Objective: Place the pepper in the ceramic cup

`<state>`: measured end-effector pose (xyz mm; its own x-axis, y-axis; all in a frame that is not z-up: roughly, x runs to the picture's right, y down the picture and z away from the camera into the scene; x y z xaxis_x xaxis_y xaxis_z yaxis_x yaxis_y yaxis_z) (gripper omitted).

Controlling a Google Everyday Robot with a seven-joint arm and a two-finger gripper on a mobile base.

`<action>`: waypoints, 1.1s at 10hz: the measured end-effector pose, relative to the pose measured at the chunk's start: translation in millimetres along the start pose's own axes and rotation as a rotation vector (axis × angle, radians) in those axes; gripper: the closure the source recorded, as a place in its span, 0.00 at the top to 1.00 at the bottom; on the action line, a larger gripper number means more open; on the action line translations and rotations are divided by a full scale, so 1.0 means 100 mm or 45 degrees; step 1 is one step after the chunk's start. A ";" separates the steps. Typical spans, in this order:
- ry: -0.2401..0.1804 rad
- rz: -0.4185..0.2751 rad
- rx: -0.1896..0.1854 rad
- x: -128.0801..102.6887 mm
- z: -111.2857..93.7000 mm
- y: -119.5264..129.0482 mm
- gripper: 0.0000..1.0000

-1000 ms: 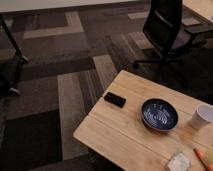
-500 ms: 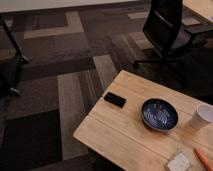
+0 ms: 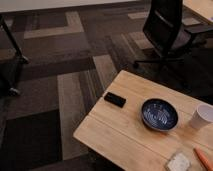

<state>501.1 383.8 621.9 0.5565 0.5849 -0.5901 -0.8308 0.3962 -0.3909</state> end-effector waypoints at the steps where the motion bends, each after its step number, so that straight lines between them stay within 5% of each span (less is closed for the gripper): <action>1: 0.015 -0.020 0.031 -0.07 -0.09 -0.03 0.30; 3: 0.028 -0.022 0.074 -0.19 -0.40 -0.07 0.06; 4: 0.048 -0.017 0.119 -0.31 -0.89 -0.17 0.00; 8: 0.140 -0.098 0.233 -0.71 -2.06 -0.39 0.00; 11: 0.235 -0.060 0.319 -1.07 -2.33 -0.90 0.00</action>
<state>515.6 120.6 555.5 0.5647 0.4325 -0.7029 -0.7644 0.5951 -0.2480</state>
